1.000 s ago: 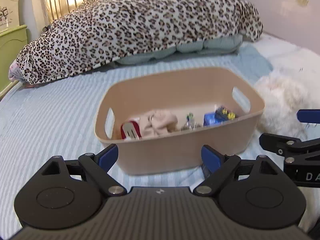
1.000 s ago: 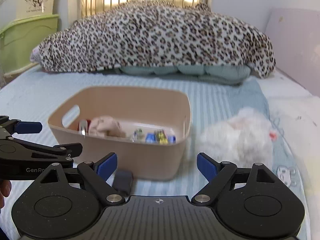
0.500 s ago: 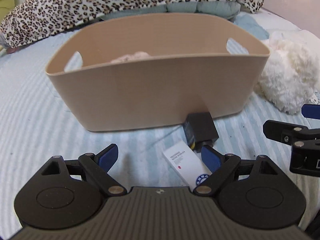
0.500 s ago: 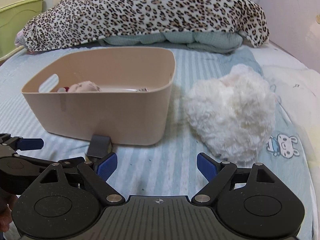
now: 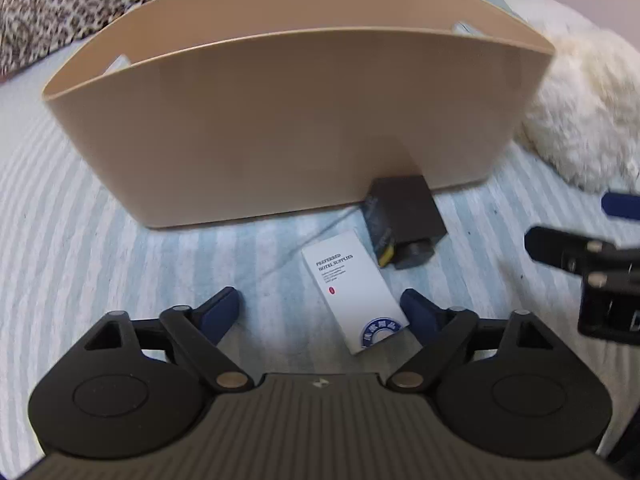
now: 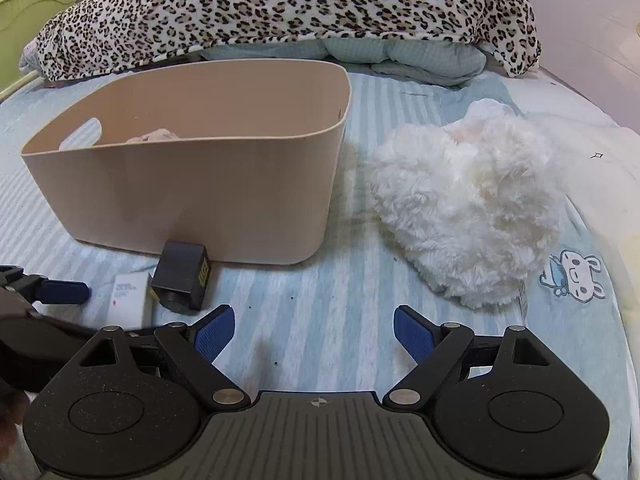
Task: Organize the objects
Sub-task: 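Grasp the black charger with the right tool while the left tool grasps the white card box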
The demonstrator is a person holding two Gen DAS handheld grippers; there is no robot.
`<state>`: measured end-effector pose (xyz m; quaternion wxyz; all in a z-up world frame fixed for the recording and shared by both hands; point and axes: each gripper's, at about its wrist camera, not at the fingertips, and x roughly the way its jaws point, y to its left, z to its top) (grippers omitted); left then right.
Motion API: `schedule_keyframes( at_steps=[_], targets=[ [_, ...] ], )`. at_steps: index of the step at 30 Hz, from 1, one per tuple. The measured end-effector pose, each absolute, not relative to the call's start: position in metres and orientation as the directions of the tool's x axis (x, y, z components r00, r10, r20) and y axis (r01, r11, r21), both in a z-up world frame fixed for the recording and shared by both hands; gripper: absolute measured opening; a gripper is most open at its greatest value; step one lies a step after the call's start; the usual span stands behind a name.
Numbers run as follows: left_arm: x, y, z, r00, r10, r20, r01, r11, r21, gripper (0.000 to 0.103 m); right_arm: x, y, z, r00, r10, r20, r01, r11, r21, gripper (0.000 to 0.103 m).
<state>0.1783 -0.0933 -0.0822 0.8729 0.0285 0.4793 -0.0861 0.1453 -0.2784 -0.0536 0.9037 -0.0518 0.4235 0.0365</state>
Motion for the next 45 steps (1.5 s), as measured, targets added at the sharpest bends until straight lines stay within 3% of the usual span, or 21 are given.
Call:
schedule_keyframes(
  at_steps=[4,6,8,25,28,31,33,34,45],
  targets=[
    [0.179,-0.082,-0.079,0.525,-0.141,-0.839,0.181,0.982,-0.052,0.066,0.147,-0.276,-0.057,0.628,0.022,-0.778,-0.111,0.992,-0.061,0.088],
    [0.178,-0.078,-0.077,0.528,-0.148,-0.836,0.186,0.981,-0.056,0.046,0.147,-0.273,-0.060,0.623,0.014,-0.782,-0.115,0.991,-0.074,0.088],
    [0.179,-0.073,-0.074,0.531,-0.148,-0.834,0.191,0.980,-0.052,0.032,0.148,-0.271,-0.061,0.621,0.009,-0.784,-0.119,0.989,-0.083,0.088],
    [0.196,-0.026,-0.074,0.570,-0.089,-0.817,0.105,0.994,-0.035,0.032,0.171,-0.221,-0.074,0.605,0.130,-0.786,-0.204,0.979,0.005,0.087],
    [0.197,-0.030,-0.073,0.575,-0.088,-0.814,0.124,0.992,-0.021,0.032,0.180,-0.215,-0.079,0.591,0.153,-0.792,-0.206,0.978,0.034,0.079],
    [0.194,-0.033,-0.073,0.578,-0.101,-0.810,0.136,0.990,-0.026,0.032,0.190,-0.210,-0.087,0.563,0.162,-0.810,-0.198,0.978,0.058,0.059],
    [0.193,-0.031,-0.073,0.585,-0.106,-0.804,0.151,0.988,-0.021,0.032,0.191,-0.208,-0.090,0.555,0.181,-0.812,-0.202,0.976,0.079,0.034],
    [0.190,-0.032,-0.072,0.591,-0.102,-0.800,0.158,0.987,-0.010,0.032,0.190,-0.207,-0.090,0.558,0.184,-0.809,-0.205,0.975,0.081,0.031],
    [0.156,-0.030,-0.036,0.625,-0.161,-0.764,0.215,0.976,-0.030,0.032,0.156,-0.220,-0.061,0.575,0.202,-0.793,-0.230,0.970,0.080,0.029]
  ],
)
